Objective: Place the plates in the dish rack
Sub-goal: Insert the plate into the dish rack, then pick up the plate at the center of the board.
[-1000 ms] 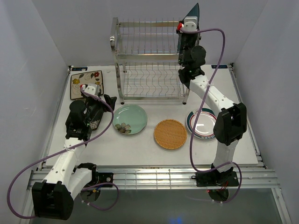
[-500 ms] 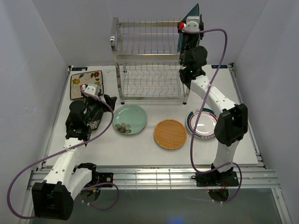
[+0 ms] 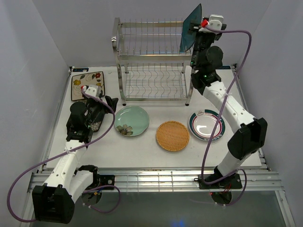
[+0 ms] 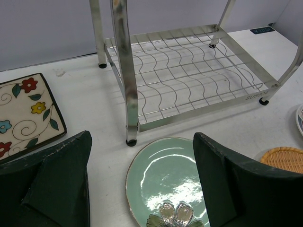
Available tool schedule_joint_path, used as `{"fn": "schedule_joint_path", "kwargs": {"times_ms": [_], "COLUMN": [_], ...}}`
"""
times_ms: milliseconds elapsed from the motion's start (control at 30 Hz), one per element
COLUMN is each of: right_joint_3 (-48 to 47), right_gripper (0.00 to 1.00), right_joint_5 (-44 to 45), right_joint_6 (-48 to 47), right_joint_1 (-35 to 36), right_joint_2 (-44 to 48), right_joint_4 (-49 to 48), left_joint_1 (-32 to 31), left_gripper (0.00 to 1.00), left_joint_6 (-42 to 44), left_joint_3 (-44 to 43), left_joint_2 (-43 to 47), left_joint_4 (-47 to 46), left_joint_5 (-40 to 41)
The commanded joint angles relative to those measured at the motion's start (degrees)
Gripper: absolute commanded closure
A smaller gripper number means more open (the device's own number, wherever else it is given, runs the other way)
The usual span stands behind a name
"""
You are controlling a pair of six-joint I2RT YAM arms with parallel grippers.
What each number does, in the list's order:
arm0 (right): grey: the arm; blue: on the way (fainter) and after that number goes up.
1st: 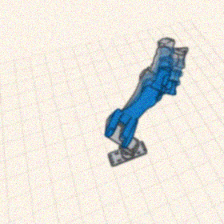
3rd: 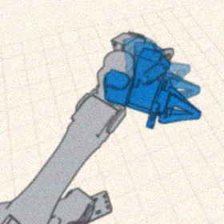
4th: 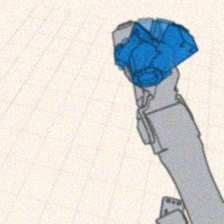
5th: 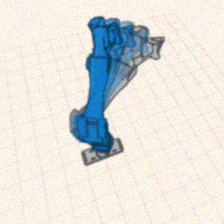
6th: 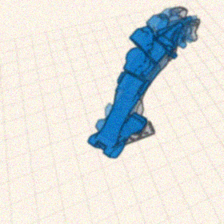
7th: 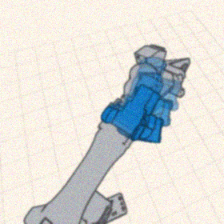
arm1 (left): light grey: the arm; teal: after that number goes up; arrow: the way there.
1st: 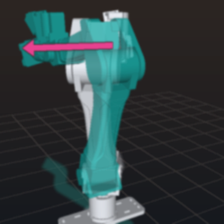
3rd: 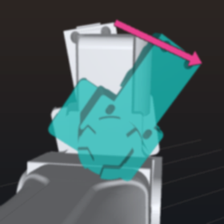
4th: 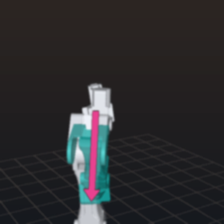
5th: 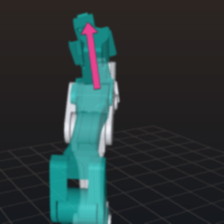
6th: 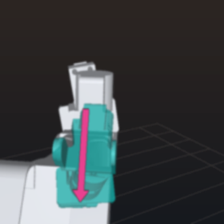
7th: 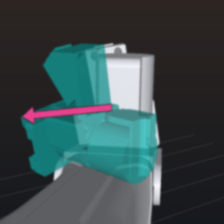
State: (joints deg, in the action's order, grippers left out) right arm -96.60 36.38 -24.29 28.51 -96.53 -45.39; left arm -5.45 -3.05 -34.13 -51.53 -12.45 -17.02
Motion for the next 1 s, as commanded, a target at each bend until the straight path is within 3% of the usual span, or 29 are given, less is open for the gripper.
{"fn": "schedule_joint_path", "kwargs": {"times_ms": [0,300,533,800,967], "right_joint_3": [4.4,24.2,40.9,55.7,58.9], "right_gripper": [0.23,0.22,0.19,0.16,0.16], "right_joint_5": [2.7,-2.8,-6.1,-6.0,-6.4], "right_joint_6": [10.5,33.1,38.3,47.9,55.6], "right_joint_1": [-0.2,-0.2,-0.2,-0.2,-0.2], "right_joint_2": [6.5,27.7,42.1,50.2,52.1], "right_joint_4": [4.3,13.9,23.2,31.3,38.7], "left_joint_1": [0.2,0.2,0.2,0.2,0.2], "left_gripper": [0.02,0.02,0.02,0.02,0.02], "left_joint_6": [-0.4,-0.5,-0.3,0.0,-0.1], "left_joint_3": [-1.2,-1.1,-0.9,-0.9,-0.5], "left_joint_2": [1.5,1.3,1.6,1.1,1.8], "left_joint_4": [-0.3,-0.4,-0.7,-0.9,-1.3], "left_joint_5": [-1.1,-1.0,-1.4,-1.4,-1.8]}}
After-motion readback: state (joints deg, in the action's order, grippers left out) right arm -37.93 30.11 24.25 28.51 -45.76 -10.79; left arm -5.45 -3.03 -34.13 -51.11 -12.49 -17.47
